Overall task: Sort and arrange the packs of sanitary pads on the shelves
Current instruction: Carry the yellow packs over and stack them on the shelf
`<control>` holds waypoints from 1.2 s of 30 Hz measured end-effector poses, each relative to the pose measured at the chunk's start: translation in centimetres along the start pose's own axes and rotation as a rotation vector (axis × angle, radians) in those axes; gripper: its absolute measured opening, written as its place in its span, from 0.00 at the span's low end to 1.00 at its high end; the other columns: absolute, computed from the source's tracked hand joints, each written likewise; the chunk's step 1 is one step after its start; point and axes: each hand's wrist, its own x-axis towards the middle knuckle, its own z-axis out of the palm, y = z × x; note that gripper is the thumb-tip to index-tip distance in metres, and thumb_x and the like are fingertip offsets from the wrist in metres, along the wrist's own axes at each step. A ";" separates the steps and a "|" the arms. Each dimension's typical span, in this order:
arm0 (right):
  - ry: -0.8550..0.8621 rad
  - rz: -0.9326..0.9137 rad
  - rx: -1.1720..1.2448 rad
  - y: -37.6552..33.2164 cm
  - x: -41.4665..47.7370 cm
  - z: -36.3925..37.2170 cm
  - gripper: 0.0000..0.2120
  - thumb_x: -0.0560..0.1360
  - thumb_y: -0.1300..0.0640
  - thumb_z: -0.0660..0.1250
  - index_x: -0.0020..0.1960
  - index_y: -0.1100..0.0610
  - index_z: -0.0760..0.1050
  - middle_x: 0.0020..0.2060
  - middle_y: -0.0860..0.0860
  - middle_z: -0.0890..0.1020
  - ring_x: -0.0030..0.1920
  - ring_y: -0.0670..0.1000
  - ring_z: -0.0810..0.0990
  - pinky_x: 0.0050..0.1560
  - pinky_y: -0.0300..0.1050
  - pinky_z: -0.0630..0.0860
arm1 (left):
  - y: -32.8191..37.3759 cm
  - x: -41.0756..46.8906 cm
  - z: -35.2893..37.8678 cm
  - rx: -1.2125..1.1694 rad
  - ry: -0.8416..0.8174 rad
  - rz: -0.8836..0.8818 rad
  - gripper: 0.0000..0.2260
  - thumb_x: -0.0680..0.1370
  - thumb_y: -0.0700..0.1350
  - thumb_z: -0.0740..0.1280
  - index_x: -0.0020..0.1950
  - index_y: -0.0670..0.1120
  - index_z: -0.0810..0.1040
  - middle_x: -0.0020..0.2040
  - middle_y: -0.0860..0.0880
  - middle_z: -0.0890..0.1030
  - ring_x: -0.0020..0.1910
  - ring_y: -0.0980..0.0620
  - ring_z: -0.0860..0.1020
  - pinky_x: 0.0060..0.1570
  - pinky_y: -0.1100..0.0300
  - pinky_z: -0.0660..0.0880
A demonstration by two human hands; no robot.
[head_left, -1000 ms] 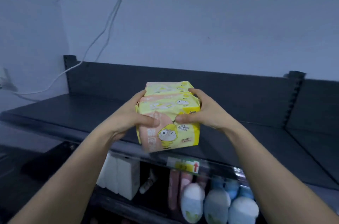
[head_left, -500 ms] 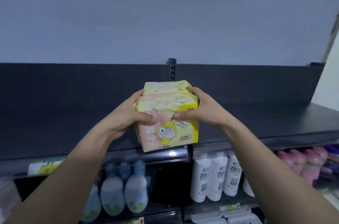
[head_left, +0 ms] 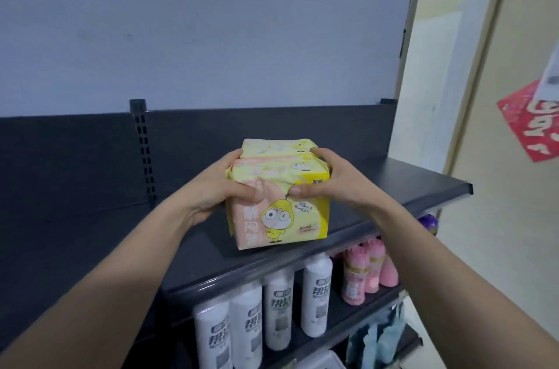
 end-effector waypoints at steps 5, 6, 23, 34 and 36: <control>0.037 0.058 -0.005 3.6 3.2 -6.2 0.59 0.53 0.47 0.84 0.77 0.52 0.58 0.61 0.44 0.78 0.58 0.44 0.80 0.64 0.45 0.73 | -0.4 8.0 3.8 -0.022 -0.067 -0.017 0.38 0.52 0.41 0.79 0.60 0.57 0.75 0.56 0.50 0.83 0.58 0.47 0.81 0.64 0.45 0.73; 0.044 0.069 -0.001 4.4 3.8 -7.3 0.59 0.53 0.47 0.84 0.77 0.53 0.57 0.60 0.44 0.78 0.57 0.44 0.80 0.63 0.45 0.73 | -0.5 9.6 4.6 -0.026 -0.076 -0.025 0.38 0.52 0.41 0.79 0.60 0.57 0.75 0.56 0.50 0.83 0.58 0.47 0.81 0.64 0.44 0.73; 0.037 0.166 0.020 18.2 10.5 -26.5 0.58 0.54 0.47 0.84 0.77 0.53 0.58 0.61 0.46 0.77 0.56 0.45 0.79 0.61 0.46 0.75 | -2.5 28.2 21.0 -0.089 -0.133 -0.056 0.31 0.58 0.33 0.75 0.58 0.53 0.76 0.52 0.50 0.85 0.51 0.51 0.83 0.47 0.58 0.78; -0.147 0.196 0.038 26.8 15.0 -36.5 0.63 0.50 0.47 0.85 0.78 0.52 0.56 0.61 0.47 0.79 0.57 0.47 0.81 0.64 0.49 0.75 | -5.6 36.0 30.3 -0.058 -0.007 -0.108 0.37 0.59 0.34 0.77 0.65 0.52 0.72 0.55 0.49 0.84 0.54 0.49 0.83 0.52 0.56 0.78; -0.155 0.187 0.049 28.1 16.3 -37.6 0.62 0.51 0.48 0.85 0.78 0.52 0.56 0.60 0.46 0.79 0.57 0.46 0.81 0.63 0.49 0.76 | -5.7 37.6 31.0 -0.030 0.018 -0.103 0.36 0.60 0.34 0.77 0.64 0.54 0.72 0.54 0.50 0.84 0.53 0.51 0.83 0.51 0.58 0.78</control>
